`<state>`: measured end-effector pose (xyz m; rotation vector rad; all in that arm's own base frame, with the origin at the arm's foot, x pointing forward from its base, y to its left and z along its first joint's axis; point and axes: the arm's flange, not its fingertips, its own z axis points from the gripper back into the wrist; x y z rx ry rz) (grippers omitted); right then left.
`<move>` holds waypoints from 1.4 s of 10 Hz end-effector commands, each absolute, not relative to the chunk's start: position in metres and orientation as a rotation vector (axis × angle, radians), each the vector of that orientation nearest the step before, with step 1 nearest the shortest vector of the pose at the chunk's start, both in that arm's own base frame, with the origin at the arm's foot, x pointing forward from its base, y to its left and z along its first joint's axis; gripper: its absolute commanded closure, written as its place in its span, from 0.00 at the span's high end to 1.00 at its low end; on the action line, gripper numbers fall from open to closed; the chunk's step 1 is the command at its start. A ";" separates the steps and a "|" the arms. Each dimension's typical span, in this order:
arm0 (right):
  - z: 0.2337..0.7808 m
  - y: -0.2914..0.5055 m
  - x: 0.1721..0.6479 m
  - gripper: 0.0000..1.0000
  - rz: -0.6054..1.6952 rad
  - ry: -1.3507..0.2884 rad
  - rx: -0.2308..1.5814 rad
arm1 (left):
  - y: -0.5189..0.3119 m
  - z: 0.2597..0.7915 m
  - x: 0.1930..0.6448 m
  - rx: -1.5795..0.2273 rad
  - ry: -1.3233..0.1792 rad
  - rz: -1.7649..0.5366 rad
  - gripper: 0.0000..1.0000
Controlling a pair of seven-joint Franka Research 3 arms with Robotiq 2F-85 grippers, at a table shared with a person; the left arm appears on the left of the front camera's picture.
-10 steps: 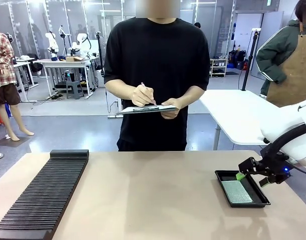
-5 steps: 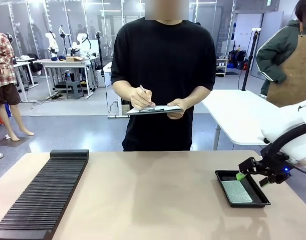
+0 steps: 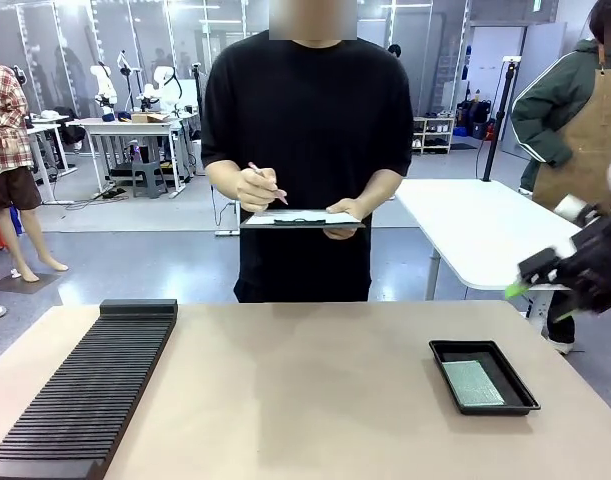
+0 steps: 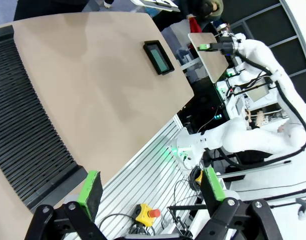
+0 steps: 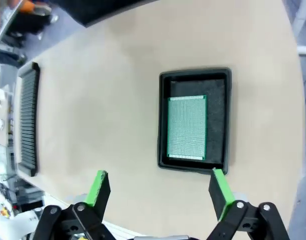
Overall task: Inspect the PCB.
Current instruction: Place the Blank PCB in the ESD tray.
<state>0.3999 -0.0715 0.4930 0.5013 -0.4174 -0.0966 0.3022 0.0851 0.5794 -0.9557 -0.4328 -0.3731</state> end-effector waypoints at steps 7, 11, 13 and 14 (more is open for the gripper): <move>0.585 -0.162 0.309 1.00 -0.111 -0.474 0.849 | 0.084 0.582 0.301 -0.954 -0.422 -0.372 1.00; 0.586 -0.154 0.299 1.00 -0.110 -0.532 0.853 | 0.084 0.582 0.301 -0.954 -0.422 -0.372 1.00; 0.586 -0.153 0.294 1.00 -0.092 -0.504 0.846 | 0.084 0.582 0.301 -0.954 -0.422 -0.372 1.00; 0.586 -0.155 0.293 1.00 -0.099 -0.500 0.847 | 0.084 0.582 0.301 -0.954 -0.422 -0.372 1.00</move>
